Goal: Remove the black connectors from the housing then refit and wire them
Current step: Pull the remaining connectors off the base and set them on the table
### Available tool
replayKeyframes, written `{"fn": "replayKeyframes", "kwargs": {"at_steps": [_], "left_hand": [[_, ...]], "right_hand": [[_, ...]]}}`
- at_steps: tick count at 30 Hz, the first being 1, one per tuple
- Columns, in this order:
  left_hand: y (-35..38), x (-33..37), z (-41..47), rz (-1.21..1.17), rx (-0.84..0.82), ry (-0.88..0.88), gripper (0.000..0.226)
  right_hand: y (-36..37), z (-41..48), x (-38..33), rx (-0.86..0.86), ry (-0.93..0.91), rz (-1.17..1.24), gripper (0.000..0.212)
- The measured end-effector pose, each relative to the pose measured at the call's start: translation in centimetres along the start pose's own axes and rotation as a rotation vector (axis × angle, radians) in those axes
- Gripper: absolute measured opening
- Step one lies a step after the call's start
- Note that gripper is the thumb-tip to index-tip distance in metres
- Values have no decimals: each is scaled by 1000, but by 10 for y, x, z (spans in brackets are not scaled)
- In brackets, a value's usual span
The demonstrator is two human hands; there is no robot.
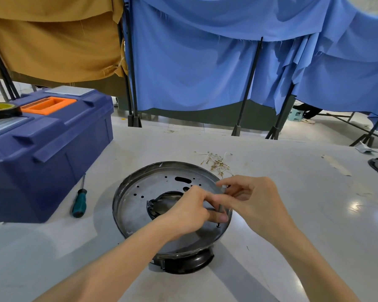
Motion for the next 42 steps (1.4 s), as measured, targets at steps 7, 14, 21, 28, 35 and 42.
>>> {"fn": "replayKeyframes", "kwargs": {"at_steps": [7,14,21,28,35,42], "left_hand": [[-1,0,-3,-56,18,10,13],[0,2,-4,-60,63,28,9],[-3,5,-5,-38,59,-9,12],[-2,5,-6,-46,43,-8,4],[-1,4,-6,135,71,16,22],[-3,6,-5,160,50,17,22]], "right_hand": [[3,-6,3,-6,-14,88,9],[12,-21,8,270,77,124,27],[-5,9,-2,-101,-2,85,20],[15,-2,10,220,49,119,35],[23,-21,20,583,65,43,36],[13,-11,18,428,53,90,28]]}}
Point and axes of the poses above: each hand's wrist, its own z-axis towards the middle knuckle, its own y-axis out of the palm, x = y × z, the point moved 3 cm from there along z, towards the middle knuckle, and after that the axes turned 9 degrees about x, right-handed, at the moved point
